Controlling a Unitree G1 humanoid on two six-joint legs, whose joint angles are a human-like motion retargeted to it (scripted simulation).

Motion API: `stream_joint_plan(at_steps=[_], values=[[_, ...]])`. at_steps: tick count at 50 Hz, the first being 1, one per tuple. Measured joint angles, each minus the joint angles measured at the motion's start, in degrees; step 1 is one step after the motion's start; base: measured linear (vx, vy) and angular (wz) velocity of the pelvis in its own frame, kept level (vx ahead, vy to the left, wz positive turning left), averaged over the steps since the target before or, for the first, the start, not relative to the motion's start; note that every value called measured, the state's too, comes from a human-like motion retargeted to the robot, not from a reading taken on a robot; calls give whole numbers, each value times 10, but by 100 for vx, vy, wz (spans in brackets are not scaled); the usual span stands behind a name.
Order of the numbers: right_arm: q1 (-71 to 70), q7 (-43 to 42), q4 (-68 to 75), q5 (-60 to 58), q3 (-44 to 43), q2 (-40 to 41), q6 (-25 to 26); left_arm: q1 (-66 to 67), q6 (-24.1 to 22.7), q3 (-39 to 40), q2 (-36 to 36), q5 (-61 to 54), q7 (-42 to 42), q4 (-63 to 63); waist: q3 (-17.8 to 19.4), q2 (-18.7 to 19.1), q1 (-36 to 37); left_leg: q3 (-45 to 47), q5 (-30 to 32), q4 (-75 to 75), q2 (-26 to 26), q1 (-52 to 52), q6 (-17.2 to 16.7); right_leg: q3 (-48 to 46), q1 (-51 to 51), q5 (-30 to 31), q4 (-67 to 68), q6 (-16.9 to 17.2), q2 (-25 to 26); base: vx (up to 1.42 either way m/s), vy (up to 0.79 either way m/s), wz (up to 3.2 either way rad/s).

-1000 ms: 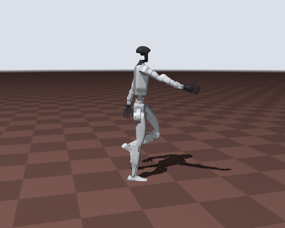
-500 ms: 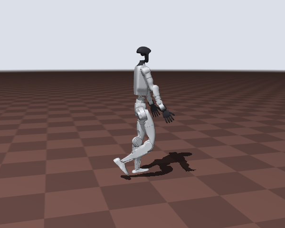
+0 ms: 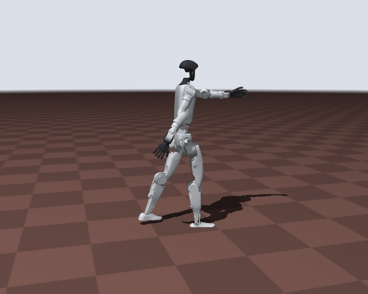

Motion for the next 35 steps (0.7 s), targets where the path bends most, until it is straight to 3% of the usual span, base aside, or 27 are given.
stream_joint_plan(at_steps=[2,5,8,10,13,17,21,25,28,30,32,35], values=[[-103,-31,0,14,1,3,-11,121,-11,19,-33,32,-13,12,12,-20,62,17,27,34,-19,24,24,38,59,49,-51,16,6,66,-26,-147],[-291,-81,-8,114,16,1,-45,344,-17,34,-55,107,-70,77,42,-64,148,79,18,219,-48,3,43,107,137,40,-51,34,-21,62,-26,-196],[-491,-134,-51,139,-59,-16,-73,574,-22,29,-57,129,-167,157,-35,-82,153,113,-148,745,25,-313,70,128,82,28,-51,19,-30,42,-12,-49],[-627,-178,-82,195,-92,-28,-101,720,-37,22,-55,107,-174,186,-45,-89,183,133,-215,955,68,-427,111,155,78,15,-51,17,-29,50,-2,-100],[-820,-227,-107,324,-62,-56,-153,929,-55,13,-38,43,-199,175,-33,-109,256,156,-256,1128,101,-537,145,205,92,-3,-51,20,-39,55,2,-137],[-1015,-263,-90,419,23,-126,-191,1159,-50,-4,8,-3,-239,160,-40,-126,327,137,-268,1193,96,-691,147,226,103,-22,-51,24,-44,53,9,-52],[-1135,-279,-59,449,97,-170,-206,1281,-30,13,38,-34,-268,161,-46,-131,354,146,-247,1090,103,-759,164,221,121,-36,-51,20,-45,52,12,11],[-1157,-271,-44,444,93,-149,-203,1288,-11,6,15,-45,-292,149,-54,-128,340,199,-214,818,109,-702,163,225,132,-43,-34,27,-42,52,11,-2],[-1087,-251,-57,442,41,-97,-191,1208,-9,-27,-21,-10,-260,149,-26,-128,352,264,-158,419,54,-506,104,257,168,-55,-8,41,-52,63,16,-109],[-1008,-246,-87,473,13,-53,-227,1123,-56,-43,-42,2,-190,158,14,-101,365,292,-61,125,9,-327,89,281,228,-66,7,45,-42,72,27,-129],[-893,-245,-125,476,-12,-6,-260,1021,-97,-58,-61,7,-125,169,21,-67,329,285,30,-1,-1,-238,82,271,262,-64,39,25,-13,65,32,26],[-670,-236,-164,342,-54,39,-206,838,-75,-77,-70,-7,-79,170,30,-16,240,235,62,-13,23,-183,25,197,240,-32,214,-31,36,55,29,179]])
